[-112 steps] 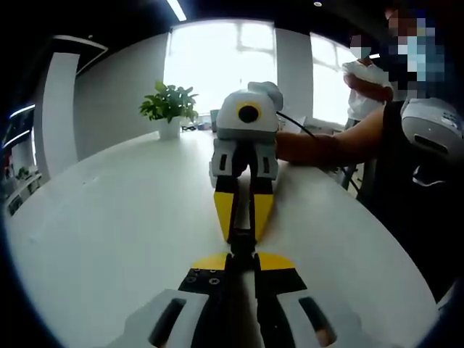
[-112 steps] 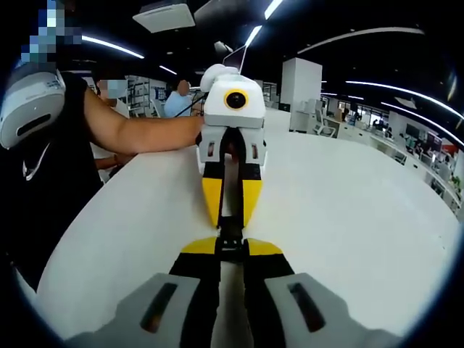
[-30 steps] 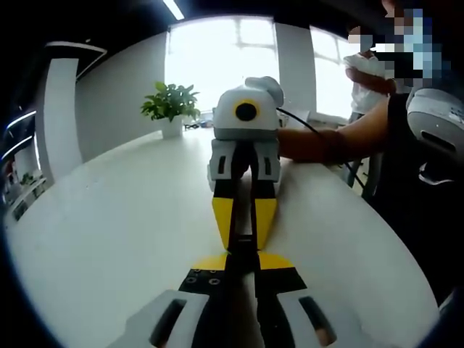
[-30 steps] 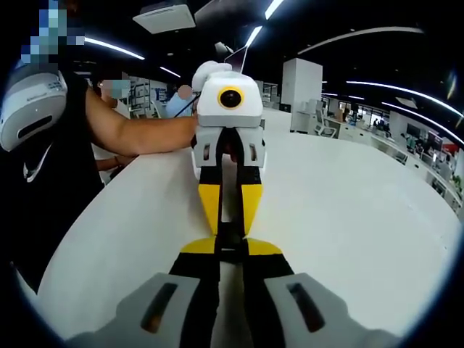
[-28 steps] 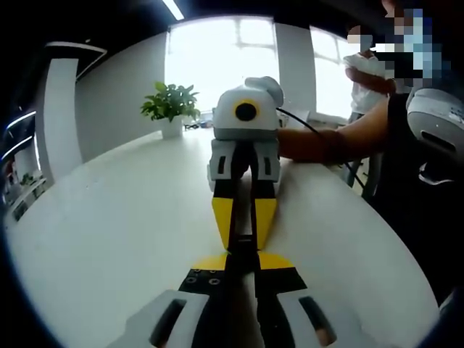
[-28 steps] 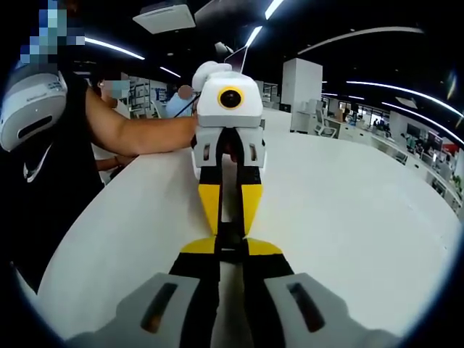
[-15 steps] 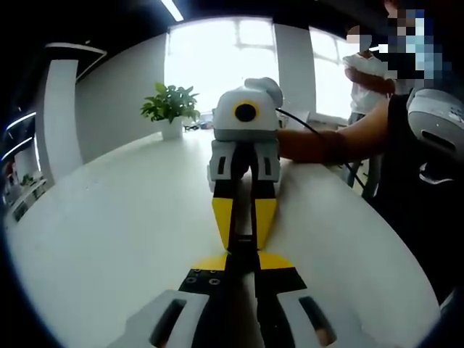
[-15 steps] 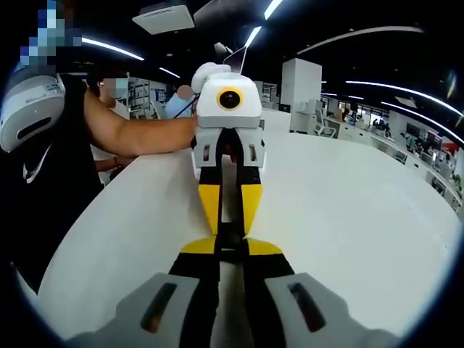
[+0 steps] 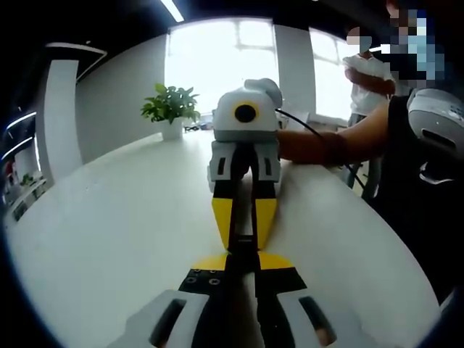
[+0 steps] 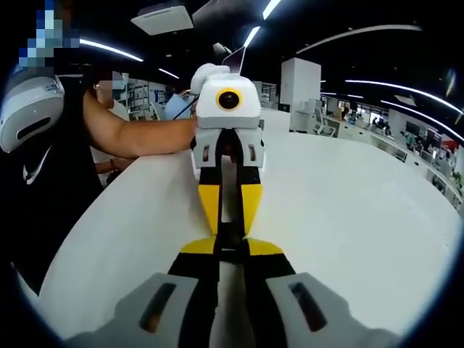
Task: Snap the two parts of the plastic buckle together until the buckle closes and remains connected.
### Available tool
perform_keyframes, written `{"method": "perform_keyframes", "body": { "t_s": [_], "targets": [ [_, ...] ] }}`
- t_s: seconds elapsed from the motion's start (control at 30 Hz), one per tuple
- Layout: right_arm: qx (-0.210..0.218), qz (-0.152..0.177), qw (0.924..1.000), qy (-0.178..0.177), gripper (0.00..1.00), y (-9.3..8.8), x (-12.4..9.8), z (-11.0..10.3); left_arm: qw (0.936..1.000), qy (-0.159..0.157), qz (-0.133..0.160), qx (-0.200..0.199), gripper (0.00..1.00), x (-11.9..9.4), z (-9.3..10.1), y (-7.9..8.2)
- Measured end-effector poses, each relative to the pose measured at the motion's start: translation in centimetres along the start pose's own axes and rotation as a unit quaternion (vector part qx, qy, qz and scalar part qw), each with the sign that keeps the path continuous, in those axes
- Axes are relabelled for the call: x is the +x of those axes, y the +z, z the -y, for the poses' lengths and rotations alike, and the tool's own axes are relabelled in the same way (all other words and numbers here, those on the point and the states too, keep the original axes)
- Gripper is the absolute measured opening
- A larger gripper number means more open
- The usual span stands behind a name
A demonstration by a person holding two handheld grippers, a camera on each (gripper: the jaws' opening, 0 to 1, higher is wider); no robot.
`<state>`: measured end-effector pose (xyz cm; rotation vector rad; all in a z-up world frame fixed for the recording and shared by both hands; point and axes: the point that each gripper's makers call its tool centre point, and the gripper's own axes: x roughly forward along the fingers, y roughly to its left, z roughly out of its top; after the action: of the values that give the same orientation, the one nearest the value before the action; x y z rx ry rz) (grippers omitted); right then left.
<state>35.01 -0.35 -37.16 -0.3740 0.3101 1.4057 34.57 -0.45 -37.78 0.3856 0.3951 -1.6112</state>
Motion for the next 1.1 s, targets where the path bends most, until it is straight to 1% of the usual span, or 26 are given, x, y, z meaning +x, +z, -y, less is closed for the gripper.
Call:
{"method": "perform_keyframes", "body": {
  "t_s": [0.1, 0.13, 0.2, 0.23, 0.3, 0.4, 0.47, 0.57, 0.63, 0.7, 0.73, 0.8, 0.93, 1.1],
  "targets": [
    [-0.006, 0.003, 1.0, 0.002, 0.11, 0.0, 0.0, 0.0, 1.0, -0.001, 0.002, -0.001, 0.09, 0.0, 0.0, 0.0],
    [-0.006, 0.004, 1.0, 0.001, 0.13, 0.0, 0.0, 0.0, 1.0, -0.001, 0.002, -0.001, 0.09, 0.0, 0.0, 0.0],
    [-0.002, 0.006, 1.0, -0.003, 0.21, 0.1, 0.0, 0.2, 1.0, 0.0, 0.003, 0.0, 0.09, 0.1, 0.0, 0.1],
    [-0.001, 0.008, 1.0, -0.002, 0.23, 0.1, -0.1, 0.2, 1.0, 0.0, 0.002, 0.001, 0.09, 0.1, 0.1, 0.1],
    [-0.001, 0.006, 1.0, -0.003, 0.23, 0.0, -0.2, 0.2, 1.0, 0.0, 0.002, 0.002, 0.09, 0.1, 0.1, 0.1],
    [0.004, 0.011, 0.9999, -0.009, 0.27, 0.1, -0.6, 0.6, 1.0, 0.001, 0.002, 0.003, 0.09, 0.1, 0.0, 0.1],
    [0.008, 0.017, 0.9997, -0.014, 0.33, 0.3, -0.7, 0.8, 1.0, 0.003, 0.002, 0.003, 0.09, 0.1, 0.0, 0.1],
    [0.017, 0.025, 0.9994, -0.018, 0.45, 0.5, -0.6, 0.9, 1.0, 0.008, 0.001, 0.003, 0.09, 0.0, -0.2, 0.1],
    [0.024, 0.033, 0.9989, -0.023, 0.58, 0.8, -0.6, 1.1, 0.9998, 0.017, -0.002, 0.005, 0.09, 0.0, -0.4, 0.1],
    [0.033, 0.051, 0.9978, -0.028, 0.72, 1.5, -0.7, 1.2, 0.9998, 0.019, 0.0, 0.004, 0.09, 0.0, -0.5, 0.2],
    [0.036, 0.057, 0.9972, -0.032, 0.76, 1.7, -0.8, 1.4, 0.9998, 0.02, 0.001, 0.004, 0.09, 0.0, -0.5, 0.3],
    [0.036, 0.06, 0.9967, -0.04, 0.81, 1.8, -0.9, 1.7, 0.9997, 0.023, 0.003, 0.004, 0.09, 0.0, -0.6, 0.4],
    [0.044, 0.062, 0.9962, -0.044, 0.89, 1.8, -1.0, 1.9, 0.9995, 0.031, 0.005, 0.003, 0.1, -0.2, -0.9, 0.6],
    [0.047, 0.06, 0.996, -0.048, 0.93, 1.8, -1.0, 2.0, 0.9992, 0.039, 0.008, -0.002, 0.1, -0.3, -1.2, 0.8]
  ]
}}
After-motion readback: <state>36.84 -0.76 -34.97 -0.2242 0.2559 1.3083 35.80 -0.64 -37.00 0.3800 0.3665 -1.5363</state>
